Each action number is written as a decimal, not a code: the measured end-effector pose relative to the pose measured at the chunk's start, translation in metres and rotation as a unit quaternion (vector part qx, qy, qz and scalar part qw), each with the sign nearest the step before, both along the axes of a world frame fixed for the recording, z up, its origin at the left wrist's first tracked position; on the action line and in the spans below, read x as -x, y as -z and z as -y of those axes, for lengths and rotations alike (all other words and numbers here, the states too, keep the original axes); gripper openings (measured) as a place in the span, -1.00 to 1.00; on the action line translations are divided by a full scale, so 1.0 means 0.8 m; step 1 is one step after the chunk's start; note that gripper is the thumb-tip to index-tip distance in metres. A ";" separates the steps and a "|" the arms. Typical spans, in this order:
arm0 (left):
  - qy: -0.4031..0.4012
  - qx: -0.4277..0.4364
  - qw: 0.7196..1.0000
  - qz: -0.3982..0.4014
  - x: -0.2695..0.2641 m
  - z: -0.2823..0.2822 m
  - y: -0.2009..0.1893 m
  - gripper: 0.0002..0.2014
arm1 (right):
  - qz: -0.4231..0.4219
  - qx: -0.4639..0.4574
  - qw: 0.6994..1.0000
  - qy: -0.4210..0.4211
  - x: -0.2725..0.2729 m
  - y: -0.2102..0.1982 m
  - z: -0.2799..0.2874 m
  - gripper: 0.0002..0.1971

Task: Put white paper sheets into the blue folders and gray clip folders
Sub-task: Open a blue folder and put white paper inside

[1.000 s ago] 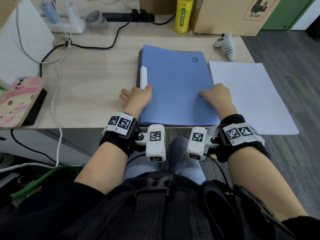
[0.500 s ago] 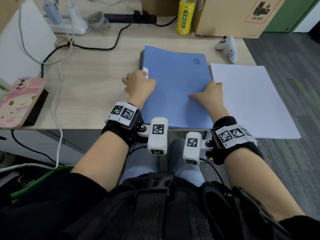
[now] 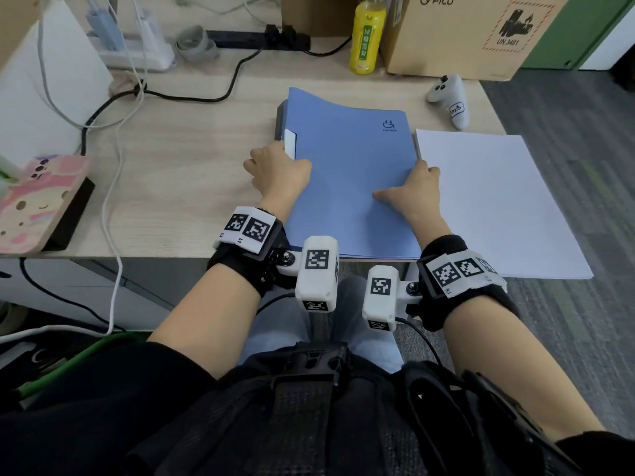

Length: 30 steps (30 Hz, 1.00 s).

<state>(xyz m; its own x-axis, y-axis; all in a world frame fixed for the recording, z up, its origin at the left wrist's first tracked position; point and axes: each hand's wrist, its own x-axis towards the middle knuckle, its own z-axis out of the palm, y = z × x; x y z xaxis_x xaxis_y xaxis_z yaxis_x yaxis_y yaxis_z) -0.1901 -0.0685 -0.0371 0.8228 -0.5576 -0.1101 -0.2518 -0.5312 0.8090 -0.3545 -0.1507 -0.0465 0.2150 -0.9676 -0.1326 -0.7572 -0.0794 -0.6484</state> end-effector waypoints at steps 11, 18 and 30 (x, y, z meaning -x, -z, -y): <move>0.008 0.243 0.965 -0.104 -0.002 -0.003 -0.017 -0.62 | 0.112 0.033 0.985 0.125 0.004 -0.006 0.013 -0.31; 0.091 0.148 0.980 0.101 -0.019 -0.025 -0.025 -0.48 | 0.195 0.088 0.965 0.150 -0.006 0.005 0.006 -0.73; 0.229 0.071 0.964 -0.112 -0.079 -0.069 -0.034 -0.52 | 0.207 0.093 0.960 0.165 0.008 0.005 0.016 -0.66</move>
